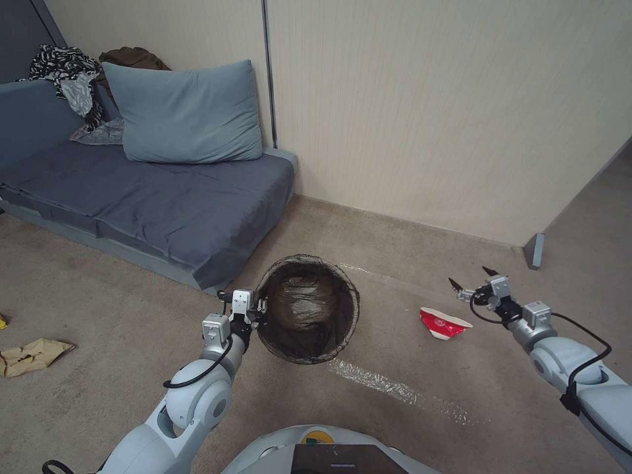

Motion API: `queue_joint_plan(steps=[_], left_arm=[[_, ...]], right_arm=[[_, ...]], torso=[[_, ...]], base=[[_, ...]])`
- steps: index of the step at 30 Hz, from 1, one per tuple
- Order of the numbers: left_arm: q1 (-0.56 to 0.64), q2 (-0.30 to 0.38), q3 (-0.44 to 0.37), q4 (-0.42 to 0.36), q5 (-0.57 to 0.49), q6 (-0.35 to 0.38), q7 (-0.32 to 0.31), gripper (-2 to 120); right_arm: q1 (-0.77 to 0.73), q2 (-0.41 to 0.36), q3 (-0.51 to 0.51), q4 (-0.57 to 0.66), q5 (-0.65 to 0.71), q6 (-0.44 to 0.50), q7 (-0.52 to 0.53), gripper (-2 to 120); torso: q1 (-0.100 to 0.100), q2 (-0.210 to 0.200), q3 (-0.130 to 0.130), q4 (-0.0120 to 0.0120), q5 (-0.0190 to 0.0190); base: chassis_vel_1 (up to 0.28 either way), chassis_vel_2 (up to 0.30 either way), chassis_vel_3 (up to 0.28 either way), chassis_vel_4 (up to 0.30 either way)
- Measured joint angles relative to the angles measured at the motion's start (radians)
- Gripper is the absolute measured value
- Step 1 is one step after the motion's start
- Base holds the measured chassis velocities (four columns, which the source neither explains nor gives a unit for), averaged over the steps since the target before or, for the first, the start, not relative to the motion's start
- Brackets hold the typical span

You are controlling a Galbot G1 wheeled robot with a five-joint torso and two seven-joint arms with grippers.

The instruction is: Pick up the trash bin, then pick up the garbage from the floor and place it into the trash bin.

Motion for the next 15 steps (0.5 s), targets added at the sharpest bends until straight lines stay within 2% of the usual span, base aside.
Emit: queue_joint_plan(steps=[2, 15], left_arm=[[-0.003, 0.005, -0.004, 0.000, -0.006, 0.000, 0.000, 3], [-0.008, 0.009, -0.008, 0.001, -0.012, 0.000, 0.000, 3]], right_arm=[[0.021, -0.010, -0.036, -0.030, -0.008, 0.009, -0.021, 100], [0.053, -0.017, -0.080, -0.068, -0.019, 0.024, -0.048, 100]], torso=[[0.000, 0.000, 0.000, -0.0006, 0.0000], [0.000, 0.000, 0.000, -0.0005, 0.0000]], base=[[0.000, 0.000, 0.000, 0.000], [0.000, 0.000, 0.000, 0.000]])
